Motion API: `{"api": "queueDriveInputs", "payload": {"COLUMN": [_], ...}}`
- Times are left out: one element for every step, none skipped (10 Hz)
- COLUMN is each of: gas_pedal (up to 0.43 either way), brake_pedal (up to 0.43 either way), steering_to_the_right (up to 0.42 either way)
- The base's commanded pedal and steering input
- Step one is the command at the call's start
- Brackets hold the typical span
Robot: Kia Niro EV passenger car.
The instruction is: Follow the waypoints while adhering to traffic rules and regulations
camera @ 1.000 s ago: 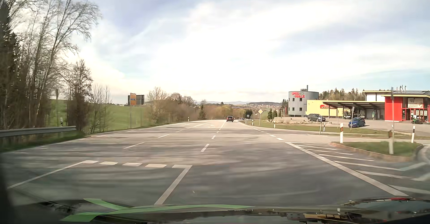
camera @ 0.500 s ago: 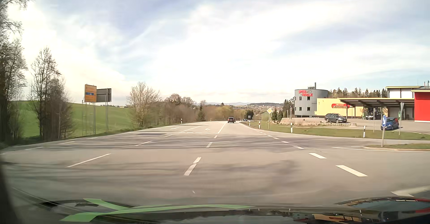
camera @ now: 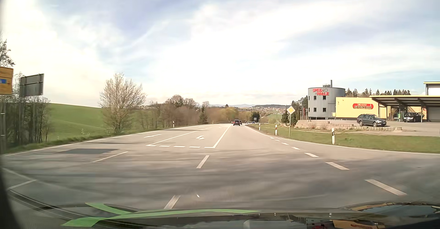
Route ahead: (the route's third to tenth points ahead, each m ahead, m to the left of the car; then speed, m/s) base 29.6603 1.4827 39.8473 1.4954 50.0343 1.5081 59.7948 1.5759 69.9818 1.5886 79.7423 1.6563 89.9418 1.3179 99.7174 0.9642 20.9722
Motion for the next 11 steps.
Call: {"api": "queueDriveInputs", "payload": {"gas_pedal": [0.087, 0.067, 0.067, 0.059, 0.059, 0.059, 0.059, 0.059, 0.059, 0.059, 0.059], "brake_pedal": [0.0, 0.0, 0.0, 0.0, 0.0, 0.0, 0.0, 0.0, 0.0, 0.0, 0.0], "steering_to_the_right": [0.001, -0.001, -0.003, -0.004, -0.004, -0.004, -0.004, -0.001, 0.0, 0.002, 0.003]}}
